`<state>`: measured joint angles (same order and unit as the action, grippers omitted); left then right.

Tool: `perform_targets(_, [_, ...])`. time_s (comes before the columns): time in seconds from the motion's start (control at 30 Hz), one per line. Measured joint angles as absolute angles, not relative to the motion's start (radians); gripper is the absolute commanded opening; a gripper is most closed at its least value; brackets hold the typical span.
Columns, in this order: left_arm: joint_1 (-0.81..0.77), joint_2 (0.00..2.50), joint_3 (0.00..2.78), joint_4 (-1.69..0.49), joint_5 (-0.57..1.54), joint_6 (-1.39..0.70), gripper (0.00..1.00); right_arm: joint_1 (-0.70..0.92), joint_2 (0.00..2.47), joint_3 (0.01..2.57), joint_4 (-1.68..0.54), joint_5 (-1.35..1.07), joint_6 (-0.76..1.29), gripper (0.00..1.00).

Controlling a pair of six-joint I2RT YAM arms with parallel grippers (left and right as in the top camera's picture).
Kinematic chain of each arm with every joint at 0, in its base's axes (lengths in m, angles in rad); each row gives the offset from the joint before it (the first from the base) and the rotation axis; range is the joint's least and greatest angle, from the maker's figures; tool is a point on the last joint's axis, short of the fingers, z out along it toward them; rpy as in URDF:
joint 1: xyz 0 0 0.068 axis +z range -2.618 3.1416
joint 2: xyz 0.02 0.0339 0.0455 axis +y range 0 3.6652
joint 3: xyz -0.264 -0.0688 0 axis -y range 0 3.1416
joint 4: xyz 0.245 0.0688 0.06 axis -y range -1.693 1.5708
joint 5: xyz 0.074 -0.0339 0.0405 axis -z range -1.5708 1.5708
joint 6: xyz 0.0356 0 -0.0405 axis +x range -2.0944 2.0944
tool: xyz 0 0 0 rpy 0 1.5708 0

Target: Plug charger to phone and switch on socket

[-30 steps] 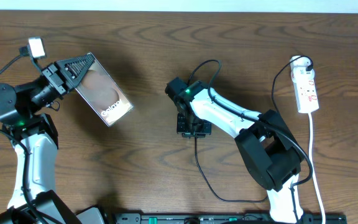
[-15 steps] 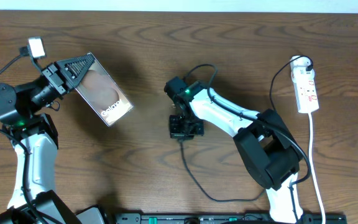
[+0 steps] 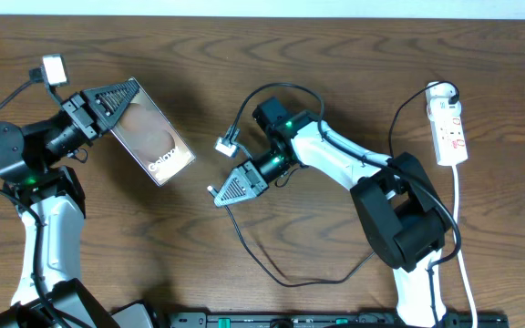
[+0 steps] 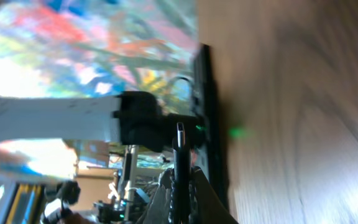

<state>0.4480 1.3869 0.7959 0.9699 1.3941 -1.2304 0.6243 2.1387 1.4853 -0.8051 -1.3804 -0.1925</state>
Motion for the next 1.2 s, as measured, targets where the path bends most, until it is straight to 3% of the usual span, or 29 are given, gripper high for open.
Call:
perform_targets(0.37, [0.448,1.387,0.796,0.970,1.401,-1.230,0.07,0.623,2.139,1.485,-0.739,-1.515,-0.429,0.05])
perform_targets(0.63, [0.438,1.387,0.796,0.970,1.404,-1.230,0.08,0.636,2.139,1.485,-0.591,-1.530,-0.469,0.04])
perform_targets(1.2, [0.410,1.388,0.796,0.970,1.403,-1.218,0.07,0.683,2.139,1.482,-0.164,-1.538,-0.189,0.03])
